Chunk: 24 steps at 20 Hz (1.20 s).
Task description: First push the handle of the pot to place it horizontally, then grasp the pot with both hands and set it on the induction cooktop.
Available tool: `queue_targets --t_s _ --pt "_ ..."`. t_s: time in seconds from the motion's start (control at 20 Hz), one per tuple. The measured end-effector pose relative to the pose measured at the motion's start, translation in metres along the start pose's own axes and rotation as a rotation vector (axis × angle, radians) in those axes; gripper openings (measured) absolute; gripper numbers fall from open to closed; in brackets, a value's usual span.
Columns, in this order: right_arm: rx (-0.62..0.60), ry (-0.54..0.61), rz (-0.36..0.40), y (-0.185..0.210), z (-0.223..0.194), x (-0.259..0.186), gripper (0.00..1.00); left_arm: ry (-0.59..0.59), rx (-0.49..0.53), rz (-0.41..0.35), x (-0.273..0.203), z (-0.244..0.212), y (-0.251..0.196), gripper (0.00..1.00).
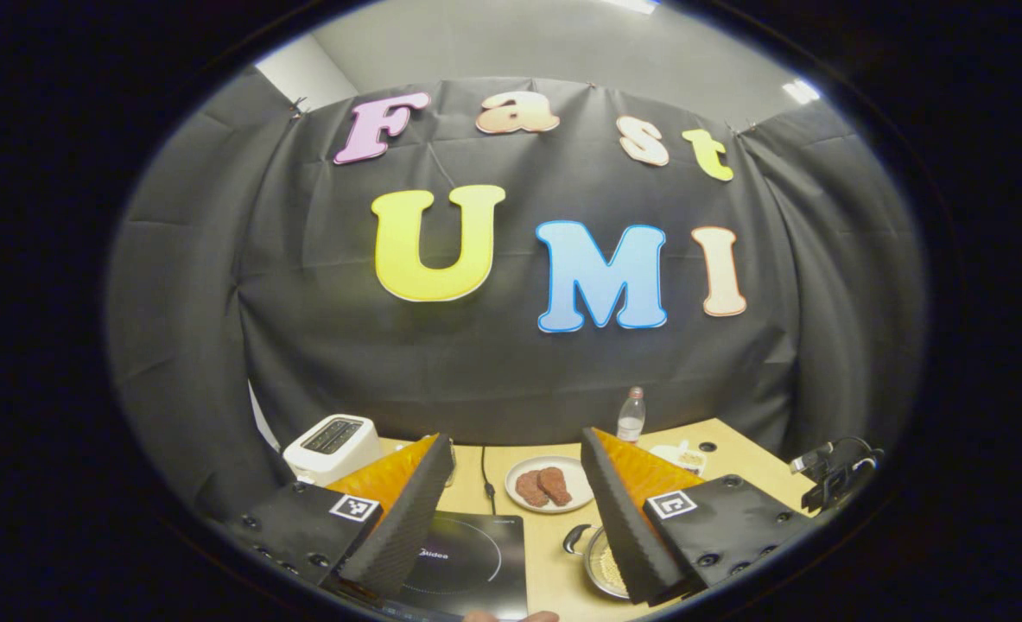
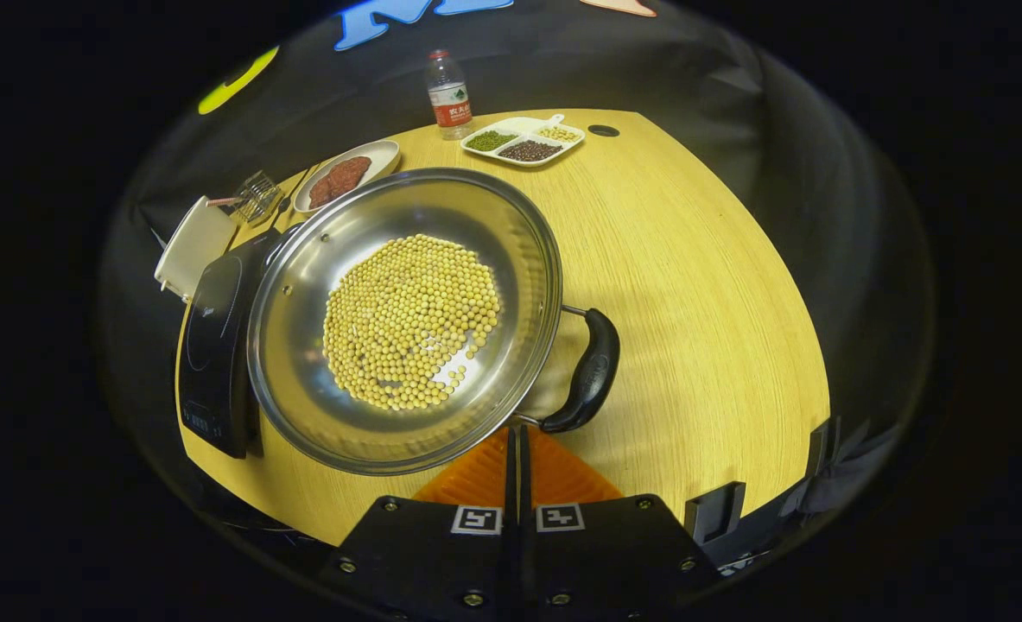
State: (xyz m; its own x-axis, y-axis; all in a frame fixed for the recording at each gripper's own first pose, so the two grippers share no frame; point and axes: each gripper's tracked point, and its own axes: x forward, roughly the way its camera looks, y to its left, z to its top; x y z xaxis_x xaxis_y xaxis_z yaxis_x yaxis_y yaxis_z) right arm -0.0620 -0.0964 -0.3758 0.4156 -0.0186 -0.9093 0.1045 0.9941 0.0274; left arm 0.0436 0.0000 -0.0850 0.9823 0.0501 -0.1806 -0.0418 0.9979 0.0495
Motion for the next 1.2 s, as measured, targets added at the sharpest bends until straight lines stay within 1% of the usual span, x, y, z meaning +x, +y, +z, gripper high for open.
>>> queue_targets --t_s 0.1,0.15,0.2,0.3,0.65,1.0,1.05,1.2 --pt "0.002 -0.004 -0.005 -0.006 0.004 0.001 0.0 0.004 0.0 0.001 0.001 -0.001 -0.002 0.95" --pt "0.003 -0.005 -0.007 -0.009 0.007 0.002 0.0 0.005 0.002 0.002 0.002 -0.001 -0.004 0.97" --pt "0.006 -0.008 -0.009 -0.011 0.01 0.002 0.0 0.007 0.003 0.001 0.001 -0.002 -0.006 0.95" --pt "0.012 -0.01 -0.009 -0.016 0.015 0.003 0.0 0.01 0.007 0.0 0.003 -0.002 -0.01 0.97" --pt "0.014 -0.015 -0.004 -0.028 0.029 0.009 0.0 0.017 0.015 -0.007 0.008 -0.003 -0.025 0.95" --pt "-0.008 -0.016 -0.013 -0.039 0.043 0.016 0.0 0.027 0.022 -0.001 0.014 -0.005 -0.03 0.95" --pt "-0.009 -0.016 -0.014 -0.041 0.045 0.017 0.0 0.028 0.024 0.001 0.014 -0.004 -0.03 0.97" --pt "-0.01 -0.017 -0.02 -0.046 0.053 0.021 0.0 0.034 0.024 0.011 0.017 -0.007 -0.029 0.95"
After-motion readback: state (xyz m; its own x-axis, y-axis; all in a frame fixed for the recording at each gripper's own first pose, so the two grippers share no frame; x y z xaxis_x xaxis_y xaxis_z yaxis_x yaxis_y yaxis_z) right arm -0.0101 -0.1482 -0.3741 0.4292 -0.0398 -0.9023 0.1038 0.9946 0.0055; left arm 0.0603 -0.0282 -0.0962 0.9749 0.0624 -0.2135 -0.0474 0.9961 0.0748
